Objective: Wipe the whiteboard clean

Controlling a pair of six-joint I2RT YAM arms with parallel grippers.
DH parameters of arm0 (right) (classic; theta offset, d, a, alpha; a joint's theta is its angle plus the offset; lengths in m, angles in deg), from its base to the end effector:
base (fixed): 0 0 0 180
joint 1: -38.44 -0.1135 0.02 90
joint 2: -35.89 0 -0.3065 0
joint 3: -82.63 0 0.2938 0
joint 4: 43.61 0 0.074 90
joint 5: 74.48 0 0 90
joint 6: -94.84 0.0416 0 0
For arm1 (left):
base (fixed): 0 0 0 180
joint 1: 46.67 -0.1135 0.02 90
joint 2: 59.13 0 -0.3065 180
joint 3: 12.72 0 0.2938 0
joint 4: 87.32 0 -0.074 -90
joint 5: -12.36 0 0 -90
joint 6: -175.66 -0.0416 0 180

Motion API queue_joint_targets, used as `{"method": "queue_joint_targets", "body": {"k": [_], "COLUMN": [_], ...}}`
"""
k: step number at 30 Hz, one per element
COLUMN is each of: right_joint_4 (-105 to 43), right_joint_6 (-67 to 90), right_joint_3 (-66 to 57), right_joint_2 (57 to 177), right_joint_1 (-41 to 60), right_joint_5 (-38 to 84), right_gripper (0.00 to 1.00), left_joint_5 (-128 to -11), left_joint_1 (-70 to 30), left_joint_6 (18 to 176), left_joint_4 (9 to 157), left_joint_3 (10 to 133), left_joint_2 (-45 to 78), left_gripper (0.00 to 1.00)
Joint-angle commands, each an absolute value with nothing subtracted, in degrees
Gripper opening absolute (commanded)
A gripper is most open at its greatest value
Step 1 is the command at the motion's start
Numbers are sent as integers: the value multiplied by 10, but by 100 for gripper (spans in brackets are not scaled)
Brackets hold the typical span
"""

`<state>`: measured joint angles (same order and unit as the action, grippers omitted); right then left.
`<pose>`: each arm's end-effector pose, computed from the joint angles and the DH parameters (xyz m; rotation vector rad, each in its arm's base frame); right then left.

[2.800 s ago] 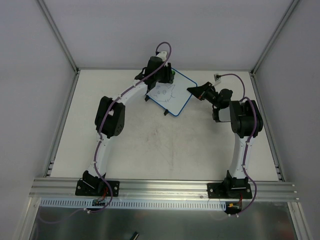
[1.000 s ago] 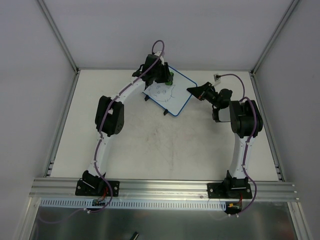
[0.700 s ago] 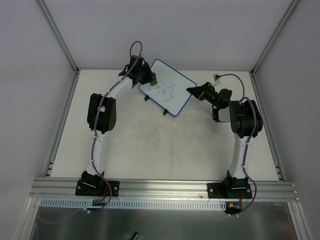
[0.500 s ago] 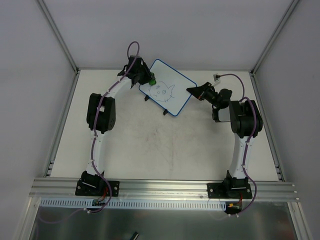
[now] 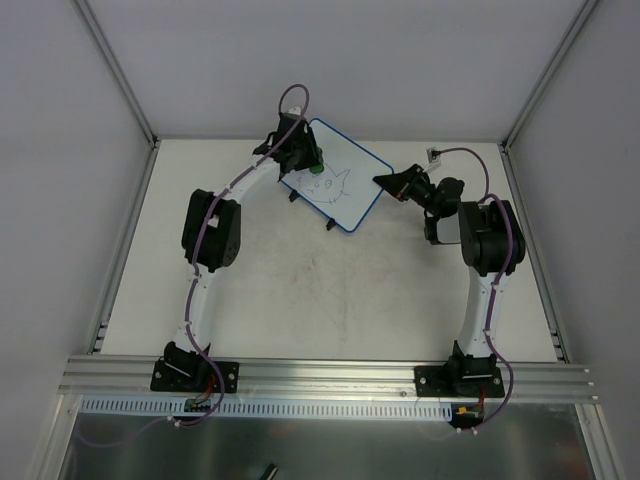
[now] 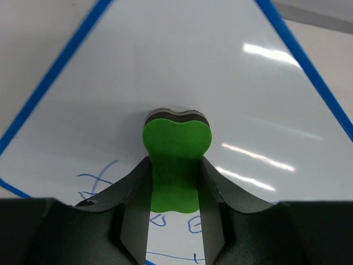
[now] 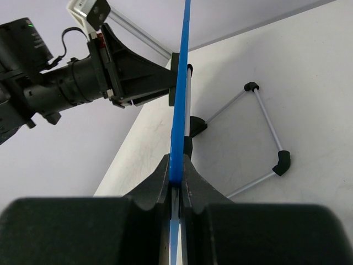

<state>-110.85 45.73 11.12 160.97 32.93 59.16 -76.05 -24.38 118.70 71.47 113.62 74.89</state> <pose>0.4668 0.0739 0.1525 -0.2433 1.4848 1.1654 0.5782 -0.2383 0.2388 -0.1825 2.1264 -0.6112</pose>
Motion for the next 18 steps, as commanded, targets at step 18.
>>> {"method": "queue_joint_targets", "body": {"k": [18], "right_joint_4": [-1196], "right_joint_6": [432], "right_joint_3": [112], "right_joint_2": [1610], "right_joint_1": [278], "right_joint_5": [690], "right_gripper": [0], "left_joint_5": [-699], "left_joint_1": [-126], "left_joint_6": [969], "left_joint_4": [685], "left_joint_3": [1119], "left_joint_2": [753], "left_gripper": [0]}}
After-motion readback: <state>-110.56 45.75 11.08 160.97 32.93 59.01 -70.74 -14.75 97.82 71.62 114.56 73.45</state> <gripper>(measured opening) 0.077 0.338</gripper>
